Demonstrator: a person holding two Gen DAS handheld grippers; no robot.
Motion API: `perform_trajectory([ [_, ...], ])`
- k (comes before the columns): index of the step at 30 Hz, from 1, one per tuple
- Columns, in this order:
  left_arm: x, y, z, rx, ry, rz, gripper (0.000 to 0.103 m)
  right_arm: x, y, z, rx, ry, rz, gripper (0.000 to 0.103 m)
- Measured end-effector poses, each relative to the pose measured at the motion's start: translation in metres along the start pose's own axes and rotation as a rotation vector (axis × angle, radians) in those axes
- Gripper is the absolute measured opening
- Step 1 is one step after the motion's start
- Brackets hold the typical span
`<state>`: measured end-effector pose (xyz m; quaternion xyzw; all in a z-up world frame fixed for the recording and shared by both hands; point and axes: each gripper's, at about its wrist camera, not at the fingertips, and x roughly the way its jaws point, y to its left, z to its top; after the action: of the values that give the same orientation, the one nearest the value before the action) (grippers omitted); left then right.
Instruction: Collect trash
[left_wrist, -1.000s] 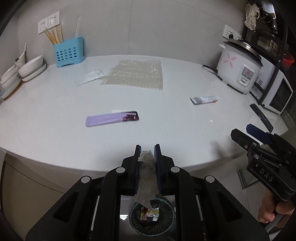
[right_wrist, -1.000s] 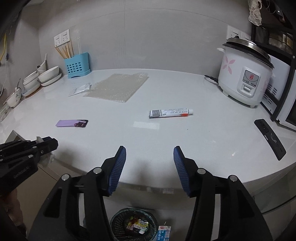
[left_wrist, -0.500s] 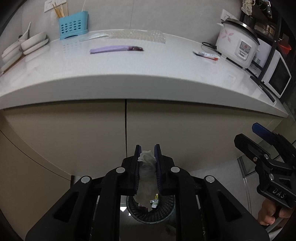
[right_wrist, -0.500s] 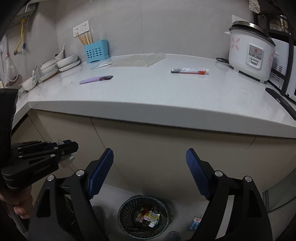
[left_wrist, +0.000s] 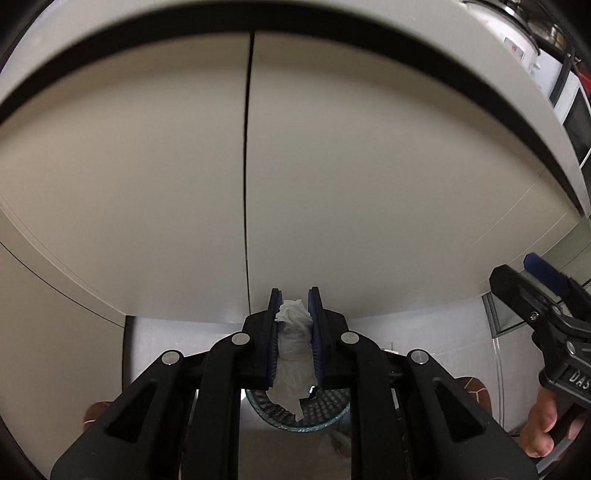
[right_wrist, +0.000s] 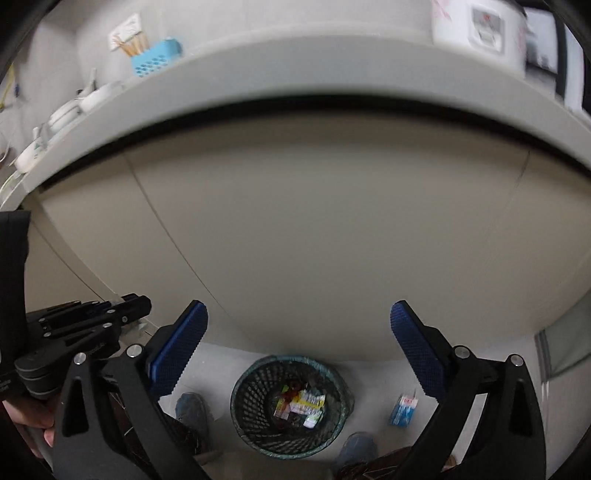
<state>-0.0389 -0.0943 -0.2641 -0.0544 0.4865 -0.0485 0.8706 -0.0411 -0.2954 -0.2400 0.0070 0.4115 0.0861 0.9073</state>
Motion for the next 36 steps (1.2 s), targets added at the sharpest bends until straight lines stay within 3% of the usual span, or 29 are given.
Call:
perform_trajectory([
  [11, 0.081, 0.005, -0.039, -0.014, 0.085, -0.019, 0.014, 0.082, -0.021, -0.062, 0.093, 0.105, -0.024, 0.095],
  [26, 0.202, 0.025, -0.115, 0.001, 0.256, 0.006, 0.015, 0.216, -0.031, -0.167, 0.123, 0.383, -0.115, 0.095],
  [36, 0.261, 0.026, -0.143, 0.0, 0.345, -0.005, 0.02, 0.262, -0.045, -0.2, 0.1, 0.5, -0.147, 0.095],
])
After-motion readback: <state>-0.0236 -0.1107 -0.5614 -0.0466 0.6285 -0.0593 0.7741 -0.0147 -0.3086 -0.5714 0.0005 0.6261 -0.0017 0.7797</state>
